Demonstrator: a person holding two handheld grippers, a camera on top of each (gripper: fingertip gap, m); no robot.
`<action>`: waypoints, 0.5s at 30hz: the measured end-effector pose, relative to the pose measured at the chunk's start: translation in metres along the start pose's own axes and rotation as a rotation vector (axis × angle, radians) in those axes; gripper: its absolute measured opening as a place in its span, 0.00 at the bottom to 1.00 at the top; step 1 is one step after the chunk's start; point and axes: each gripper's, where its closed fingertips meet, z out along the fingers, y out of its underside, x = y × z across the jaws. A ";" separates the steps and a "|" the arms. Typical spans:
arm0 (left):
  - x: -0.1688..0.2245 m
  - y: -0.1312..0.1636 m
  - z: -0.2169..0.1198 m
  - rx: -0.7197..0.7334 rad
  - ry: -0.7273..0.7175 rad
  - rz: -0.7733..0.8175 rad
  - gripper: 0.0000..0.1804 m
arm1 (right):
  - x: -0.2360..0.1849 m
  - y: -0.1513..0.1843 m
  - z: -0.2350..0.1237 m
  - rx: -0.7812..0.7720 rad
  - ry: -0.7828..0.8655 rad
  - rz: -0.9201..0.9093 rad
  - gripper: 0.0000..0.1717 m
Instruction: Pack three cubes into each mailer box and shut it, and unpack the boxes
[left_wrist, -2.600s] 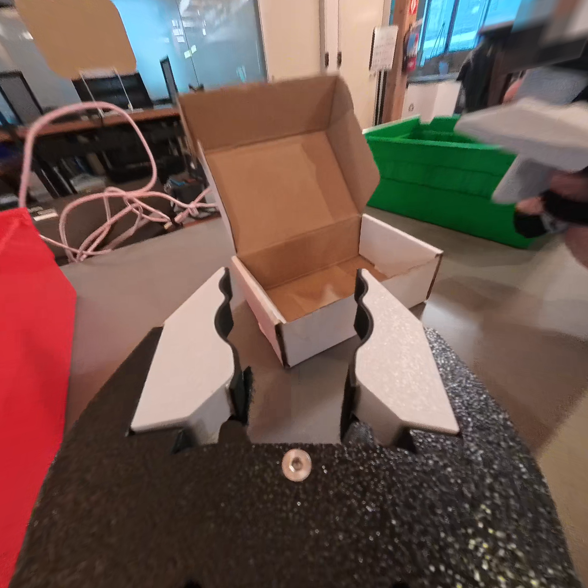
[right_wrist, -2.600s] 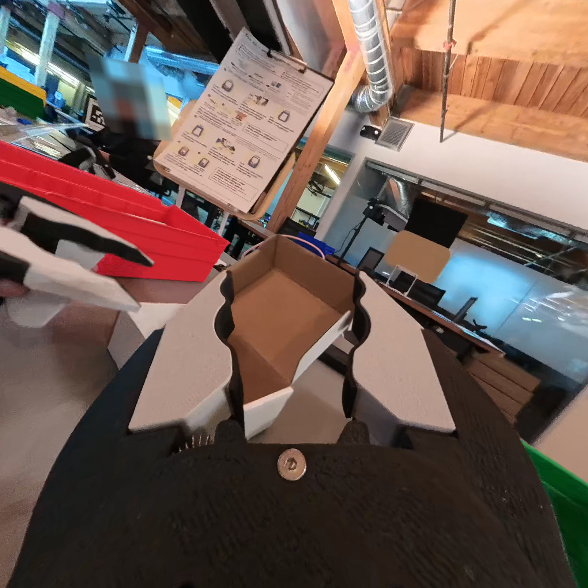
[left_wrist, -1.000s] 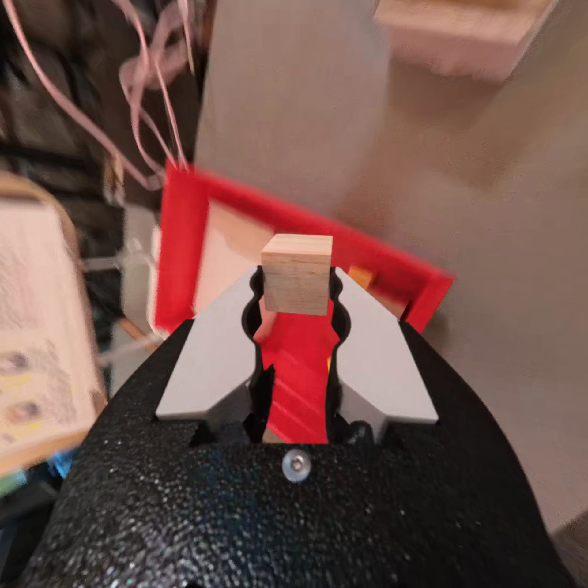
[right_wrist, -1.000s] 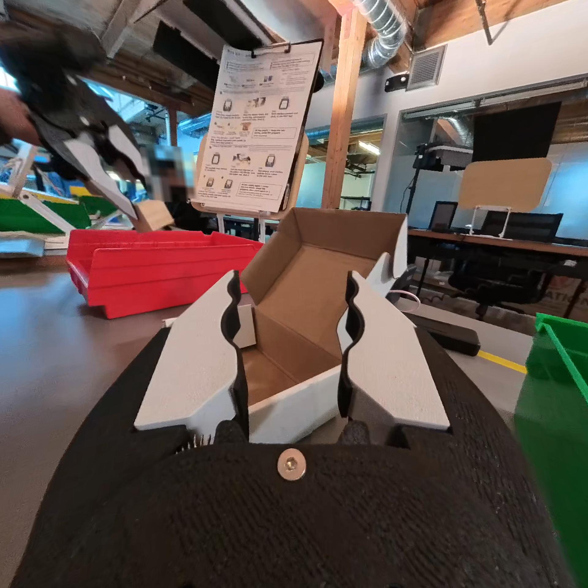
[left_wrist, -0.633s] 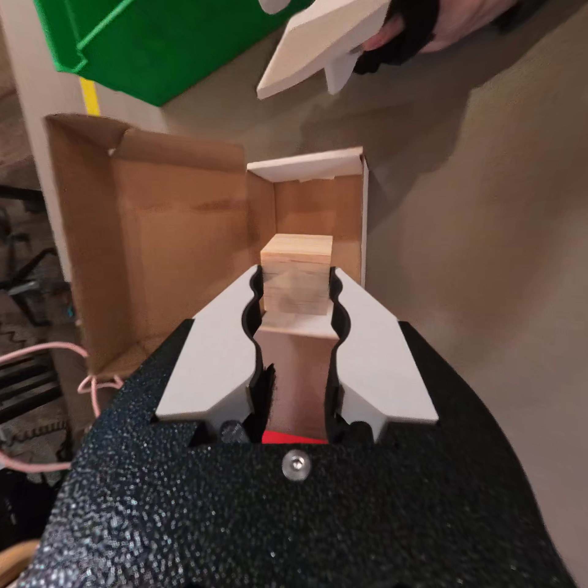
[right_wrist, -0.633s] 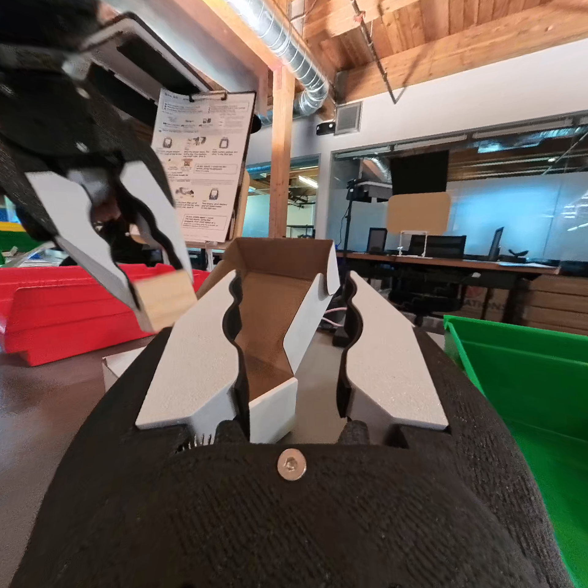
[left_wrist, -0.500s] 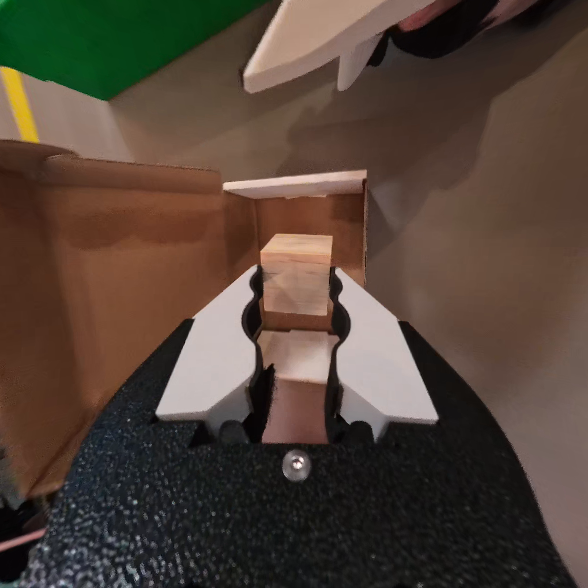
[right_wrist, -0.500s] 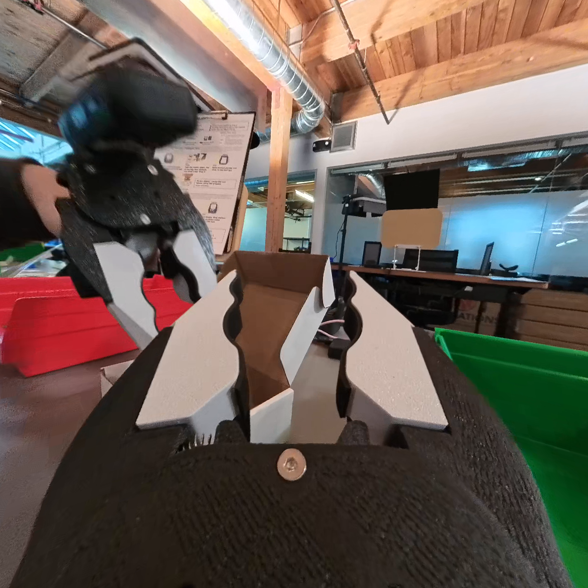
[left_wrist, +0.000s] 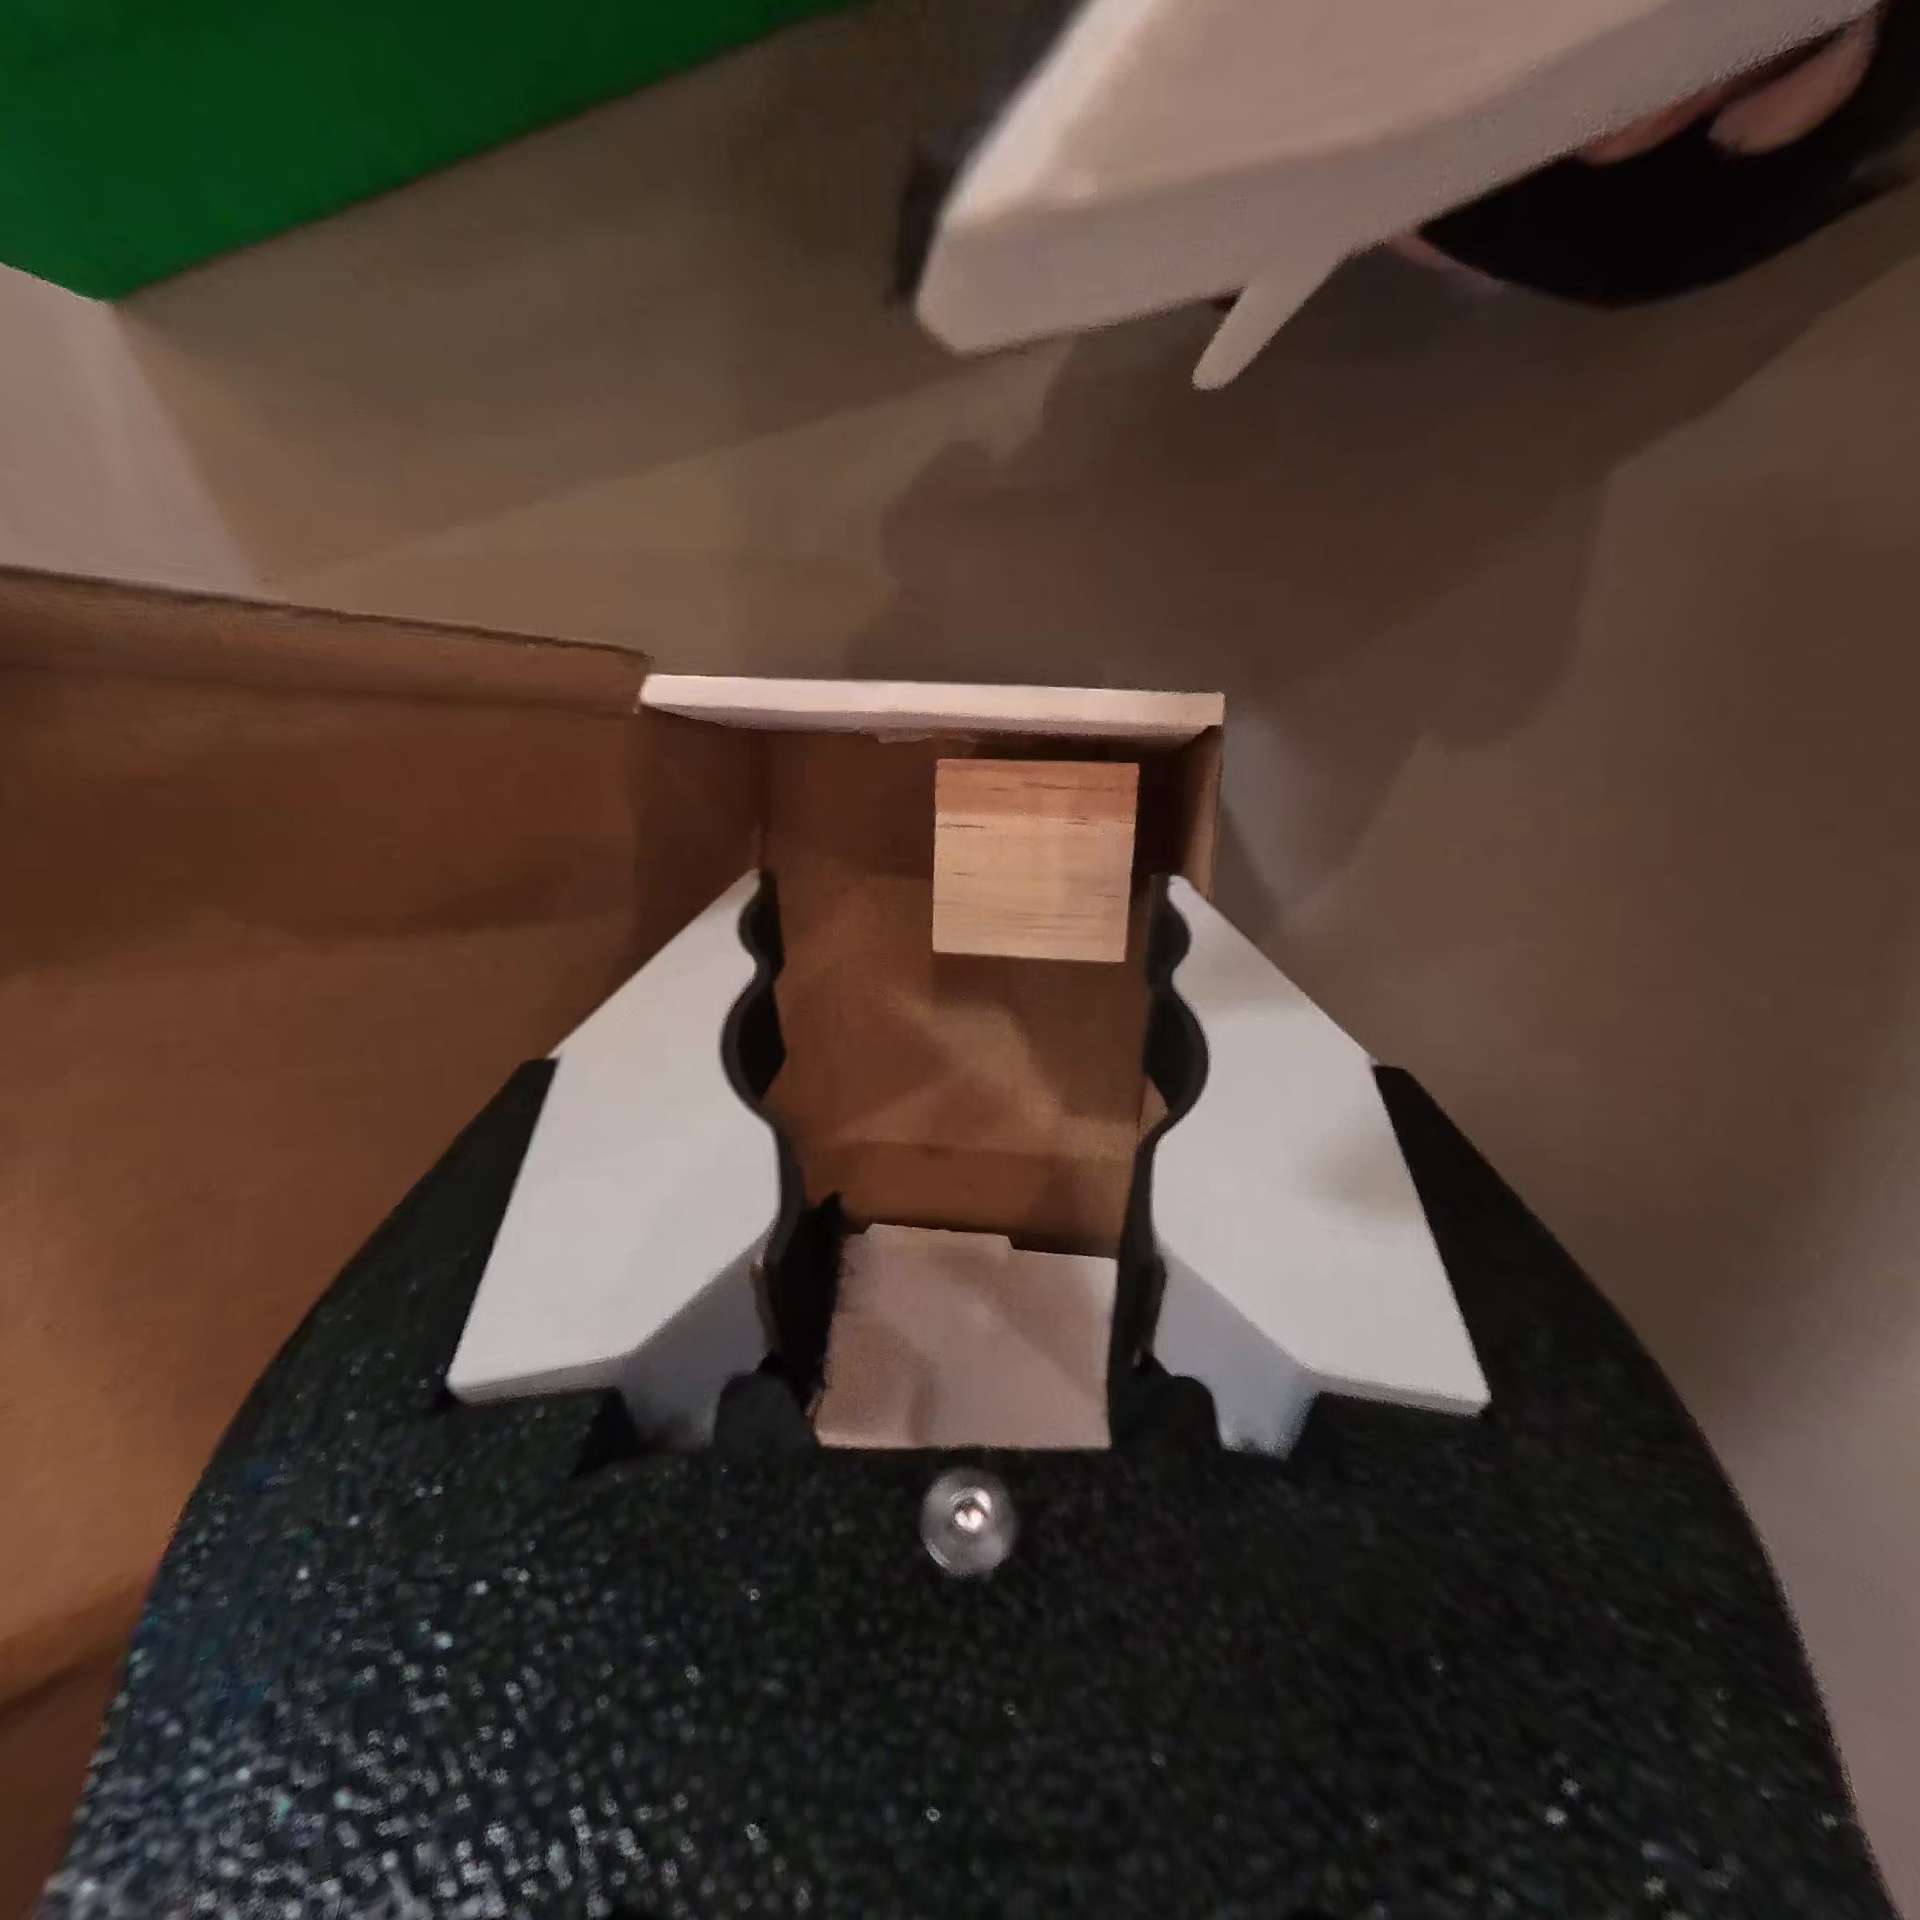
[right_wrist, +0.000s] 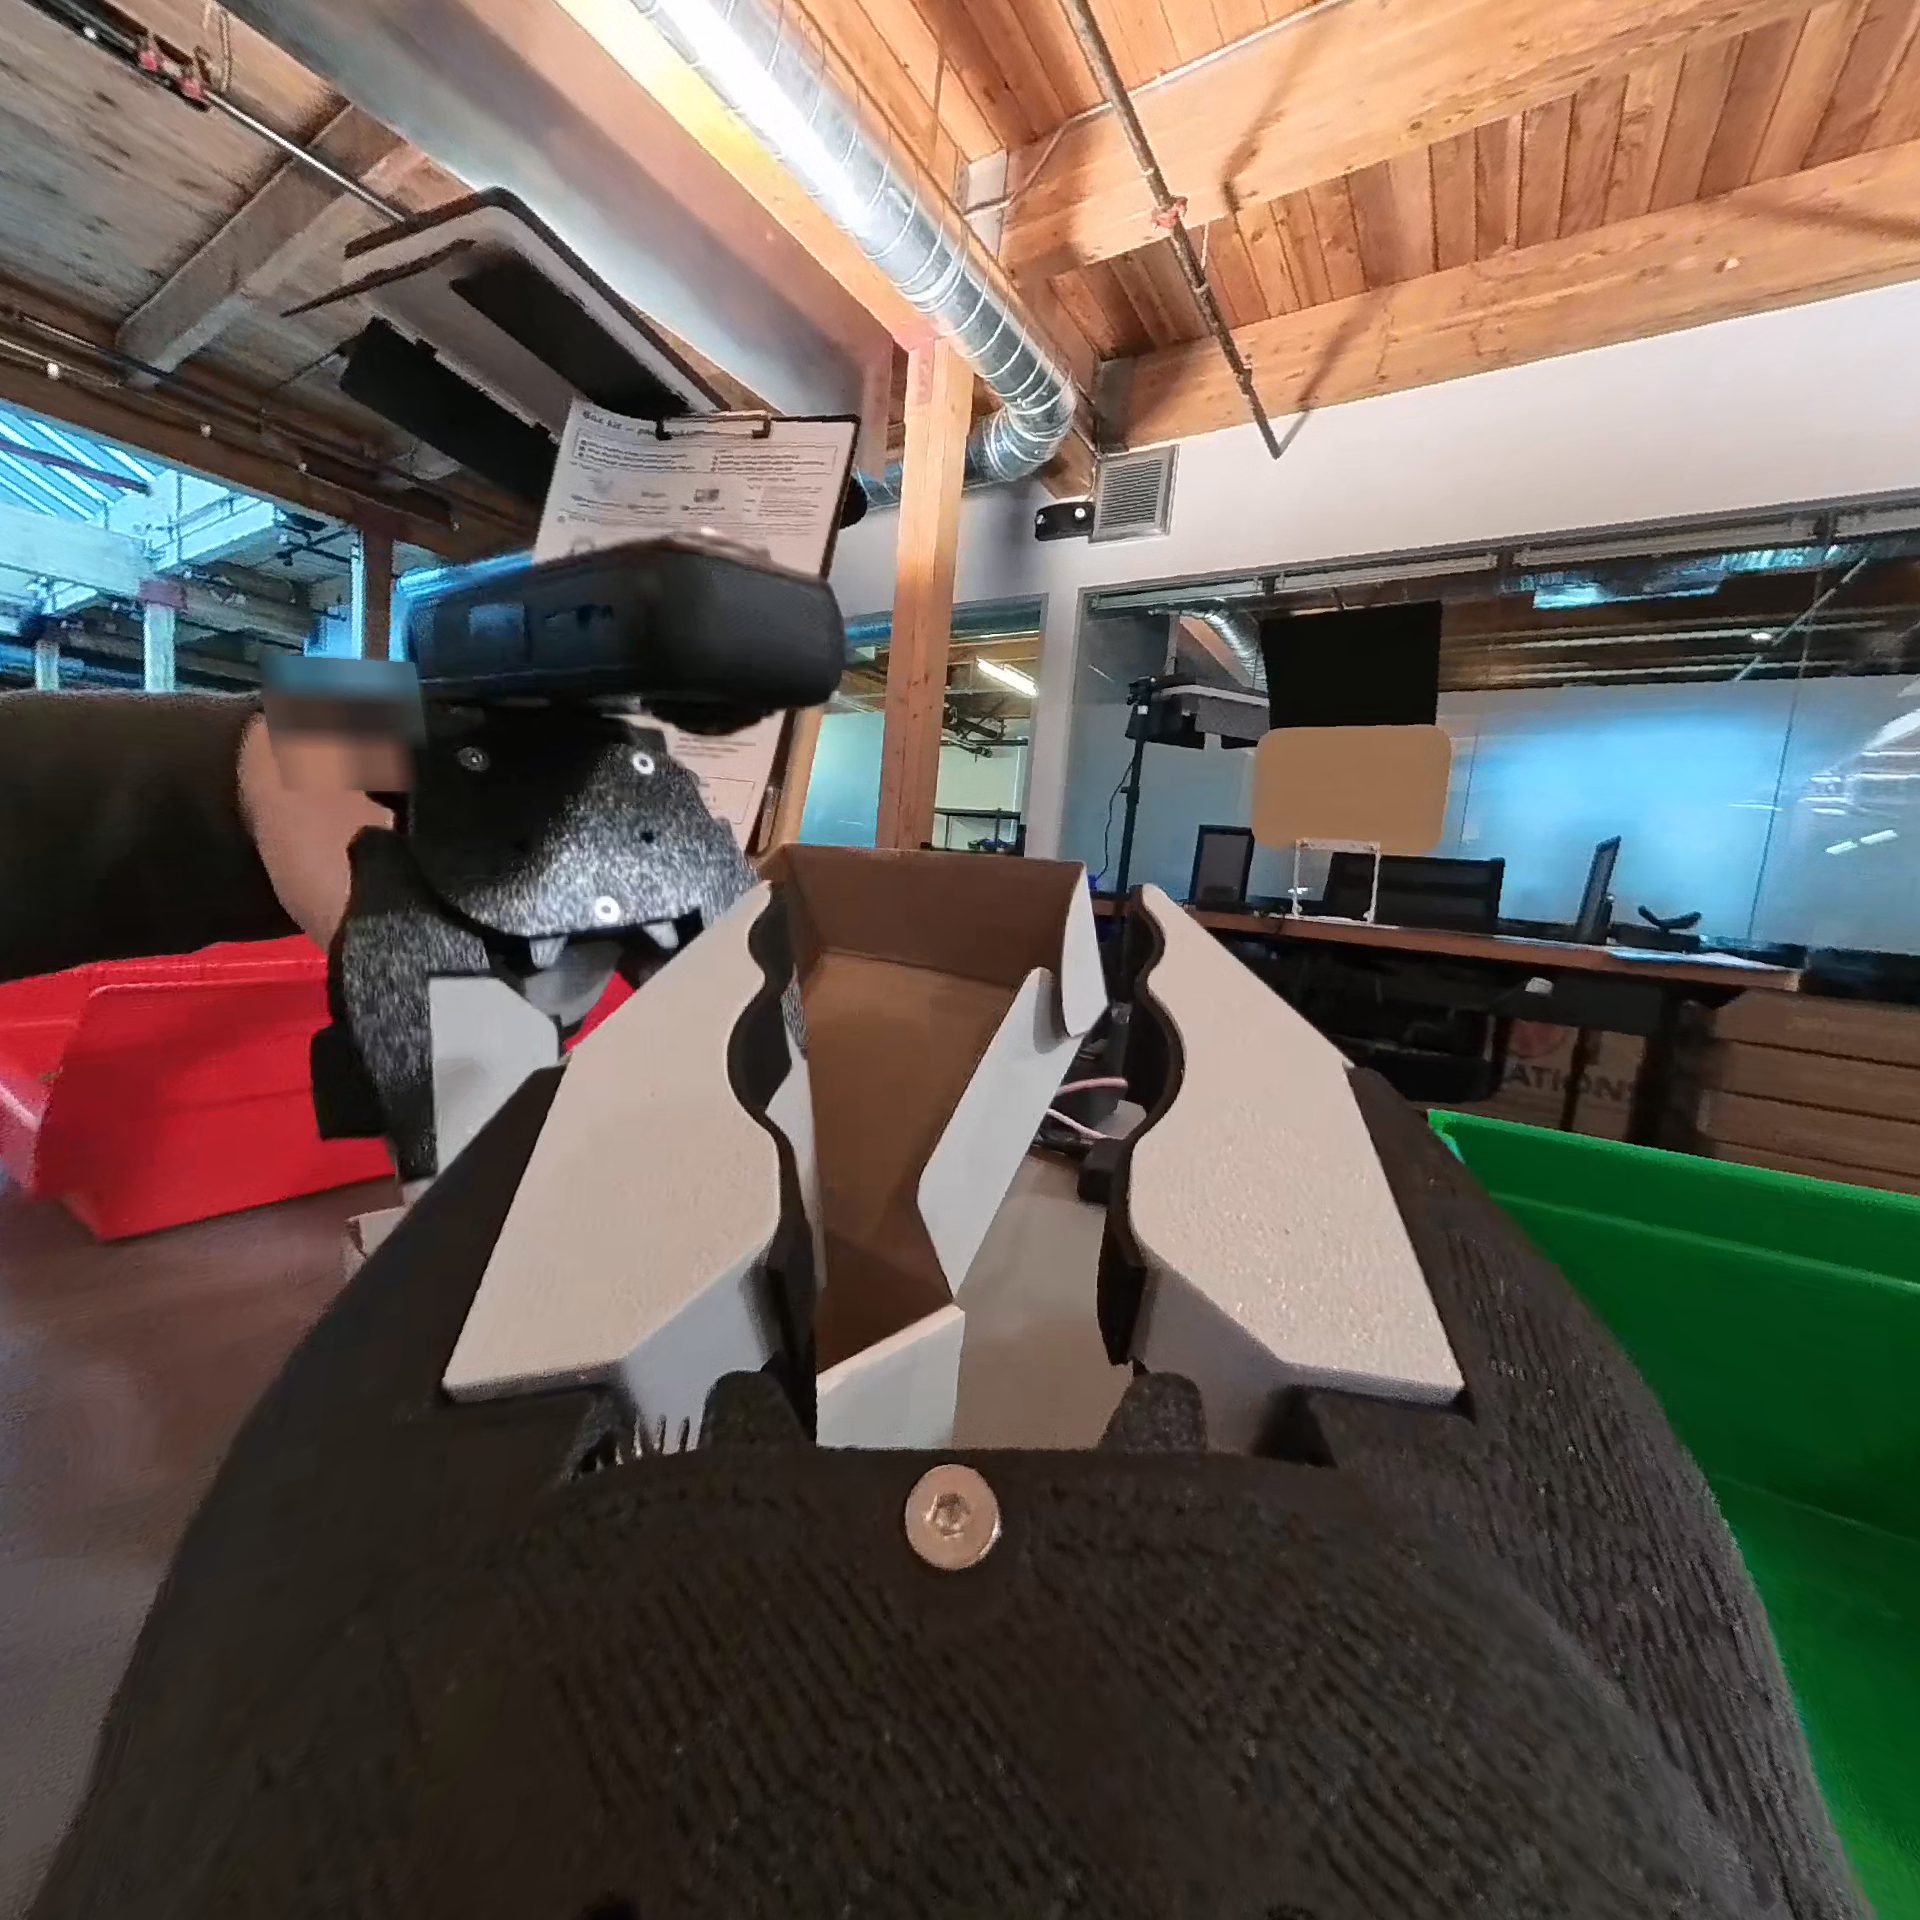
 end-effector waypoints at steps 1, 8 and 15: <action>0.000 -0.001 -0.005 0.022 -0.008 -0.007 0.40 | -0.001 -0.001 0.000 0.001 -0.005 -0.007 0.37; -0.005 0.034 -0.101 0.150 -0.219 -0.068 0.42 | 0.000 0.000 -0.003 -0.007 -0.022 -0.025 0.37; -0.014 0.185 -0.216 0.073 -0.493 -0.476 0.40 | -0.001 0.003 -0.003 -0.019 -0.031 -0.067 0.36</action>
